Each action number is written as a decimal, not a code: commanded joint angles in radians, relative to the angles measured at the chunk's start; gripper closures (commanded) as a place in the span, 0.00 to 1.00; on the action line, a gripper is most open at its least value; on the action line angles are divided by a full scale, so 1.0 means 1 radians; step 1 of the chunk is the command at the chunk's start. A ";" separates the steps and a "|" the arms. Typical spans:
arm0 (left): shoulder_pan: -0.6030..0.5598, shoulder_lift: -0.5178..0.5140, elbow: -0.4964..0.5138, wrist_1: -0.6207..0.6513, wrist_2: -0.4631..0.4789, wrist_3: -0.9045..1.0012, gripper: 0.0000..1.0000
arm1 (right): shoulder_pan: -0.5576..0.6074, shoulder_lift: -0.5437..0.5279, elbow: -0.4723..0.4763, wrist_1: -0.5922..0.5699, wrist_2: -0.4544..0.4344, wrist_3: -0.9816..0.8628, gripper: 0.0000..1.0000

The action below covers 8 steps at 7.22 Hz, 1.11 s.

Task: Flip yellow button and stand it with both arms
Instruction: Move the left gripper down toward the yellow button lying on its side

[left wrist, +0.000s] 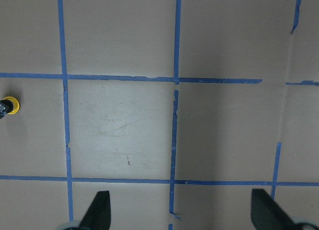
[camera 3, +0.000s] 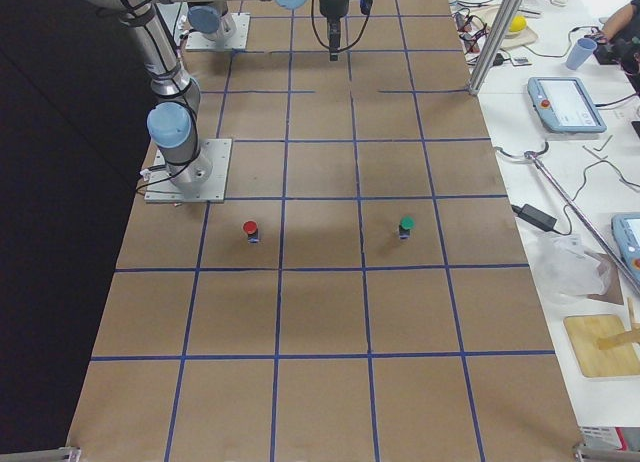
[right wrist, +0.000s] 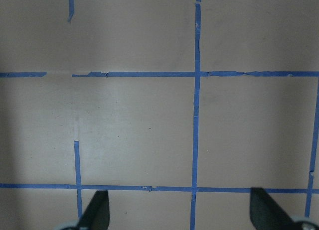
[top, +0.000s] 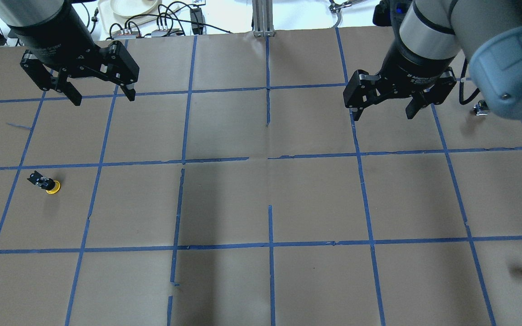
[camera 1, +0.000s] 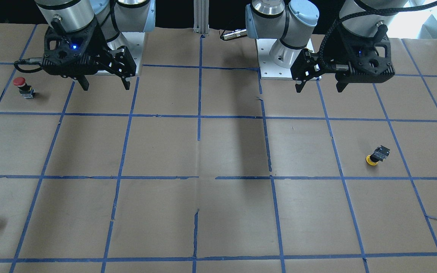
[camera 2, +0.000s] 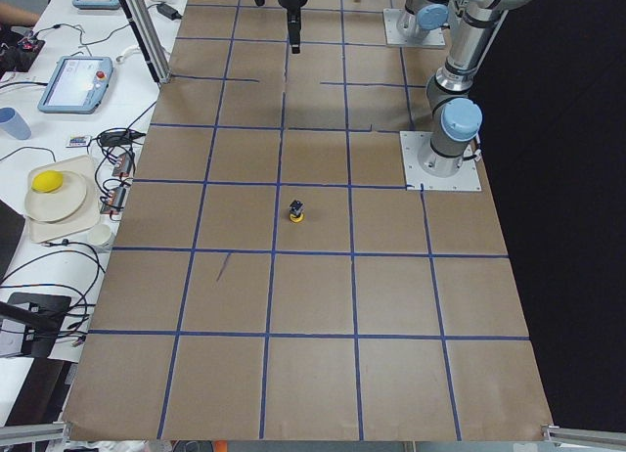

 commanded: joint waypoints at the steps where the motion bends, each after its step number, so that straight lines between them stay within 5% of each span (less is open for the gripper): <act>1: 0.000 -0.001 -0.010 0.002 0.002 0.000 0.00 | 0.000 0.000 0.000 0.000 -0.001 0.000 0.00; 3: 0.018 0.003 -0.024 -0.004 0.019 0.024 0.00 | 0.000 0.000 0.002 0.000 -0.001 0.000 0.00; 6: 0.295 -0.007 -0.108 -0.007 0.028 0.384 0.00 | -0.002 0.001 0.002 -0.003 0.001 0.000 0.00; 8: 0.373 -0.059 -0.191 0.194 0.033 0.518 0.00 | 0.000 0.001 -0.006 -0.002 0.008 0.002 0.00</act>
